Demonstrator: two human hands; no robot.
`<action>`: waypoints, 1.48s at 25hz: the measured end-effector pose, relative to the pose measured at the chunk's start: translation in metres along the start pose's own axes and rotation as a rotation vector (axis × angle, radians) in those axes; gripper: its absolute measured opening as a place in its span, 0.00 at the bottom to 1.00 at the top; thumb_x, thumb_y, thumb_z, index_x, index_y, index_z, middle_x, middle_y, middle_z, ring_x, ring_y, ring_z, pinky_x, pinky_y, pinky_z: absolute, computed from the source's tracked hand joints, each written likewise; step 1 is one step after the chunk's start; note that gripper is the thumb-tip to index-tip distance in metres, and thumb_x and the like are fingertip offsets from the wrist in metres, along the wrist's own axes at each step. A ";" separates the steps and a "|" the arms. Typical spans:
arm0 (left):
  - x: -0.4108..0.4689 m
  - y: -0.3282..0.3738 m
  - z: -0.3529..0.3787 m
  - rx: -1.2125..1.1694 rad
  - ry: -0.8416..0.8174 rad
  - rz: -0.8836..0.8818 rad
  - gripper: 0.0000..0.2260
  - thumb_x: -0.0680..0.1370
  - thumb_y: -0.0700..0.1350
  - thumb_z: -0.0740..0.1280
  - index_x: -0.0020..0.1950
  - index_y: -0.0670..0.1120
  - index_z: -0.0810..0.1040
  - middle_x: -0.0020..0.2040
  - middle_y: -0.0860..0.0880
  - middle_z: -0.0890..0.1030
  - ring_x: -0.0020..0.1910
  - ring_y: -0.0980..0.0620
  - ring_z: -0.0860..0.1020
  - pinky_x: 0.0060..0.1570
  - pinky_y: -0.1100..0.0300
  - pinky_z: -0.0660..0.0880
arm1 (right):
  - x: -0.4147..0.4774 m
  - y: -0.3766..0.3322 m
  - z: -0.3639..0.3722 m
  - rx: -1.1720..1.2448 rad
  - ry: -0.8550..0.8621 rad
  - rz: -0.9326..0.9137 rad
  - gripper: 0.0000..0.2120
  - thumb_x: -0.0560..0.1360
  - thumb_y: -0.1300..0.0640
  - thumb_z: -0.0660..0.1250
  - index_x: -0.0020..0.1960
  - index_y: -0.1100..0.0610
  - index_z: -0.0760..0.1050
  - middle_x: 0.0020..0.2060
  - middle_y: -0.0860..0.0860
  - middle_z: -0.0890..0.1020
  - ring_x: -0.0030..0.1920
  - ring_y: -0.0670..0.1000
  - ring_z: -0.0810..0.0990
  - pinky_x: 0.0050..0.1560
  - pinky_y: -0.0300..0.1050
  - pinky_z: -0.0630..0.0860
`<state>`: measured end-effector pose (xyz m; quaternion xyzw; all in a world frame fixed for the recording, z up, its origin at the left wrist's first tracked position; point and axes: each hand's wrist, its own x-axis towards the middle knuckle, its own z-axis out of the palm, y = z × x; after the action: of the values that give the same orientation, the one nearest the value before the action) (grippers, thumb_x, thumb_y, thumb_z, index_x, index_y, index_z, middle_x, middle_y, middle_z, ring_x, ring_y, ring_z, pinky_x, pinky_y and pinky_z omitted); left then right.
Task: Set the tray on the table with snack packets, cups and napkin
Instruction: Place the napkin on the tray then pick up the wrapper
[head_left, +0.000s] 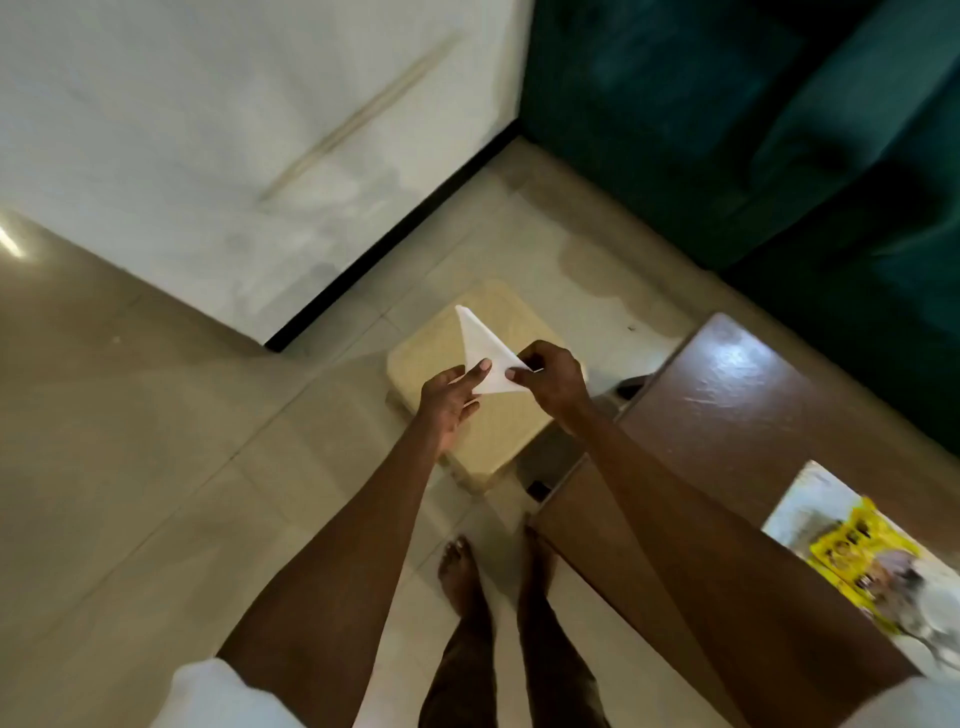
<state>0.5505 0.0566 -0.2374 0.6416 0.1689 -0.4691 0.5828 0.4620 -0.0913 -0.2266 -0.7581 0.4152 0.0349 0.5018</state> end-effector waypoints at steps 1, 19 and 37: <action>-0.018 -0.003 0.021 -0.032 -0.066 0.012 0.22 0.77 0.49 0.77 0.66 0.38 0.80 0.54 0.45 0.84 0.60 0.43 0.82 0.65 0.49 0.78 | -0.021 0.007 -0.023 0.059 0.036 0.025 0.07 0.74 0.58 0.77 0.48 0.59 0.80 0.42 0.51 0.82 0.44 0.52 0.78 0.43 0.44 0.70; -0.342 -0.265 0.354 0.698 -0.425 0.057 0.17 0.80 0.38 0.72 0.67 0.33 0.79 0.58 0.38 0.83 0.53 0.43 0.80 0.43 0.55 0.79 | -0.450 0.283 -0.281 0.578 0.627 0.375 0.12 0.78 0.60 0.74 0.52 0.70 0.82 0.48 0.65 0.87 0.51 0.65 0.86 0.54 0.59 0.81; -0.311 -0.415 0.511 1.103 -0.669 -0.079 0.18 0.77 0.38 0.76 0.65 0.34 0.80 0.62 0.36 0.84 0.60 0.39 0.84 0.61 0.43 0.82 | -0.484 0.482 -0.360 0.838 0.716 0.638 0.14 0.77 0.61 0.76 0.59 0.68 0.82 0.56 0.62 0.86 0.57 0.63 0.84 0.60 0.63 0.82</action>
<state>-0.1300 -0.1940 -0.1725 0.6594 -0.2643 -0.6827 0.1710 -0.3052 -0.1608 -0.1744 -0.3012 0.7411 -0.2381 0.5507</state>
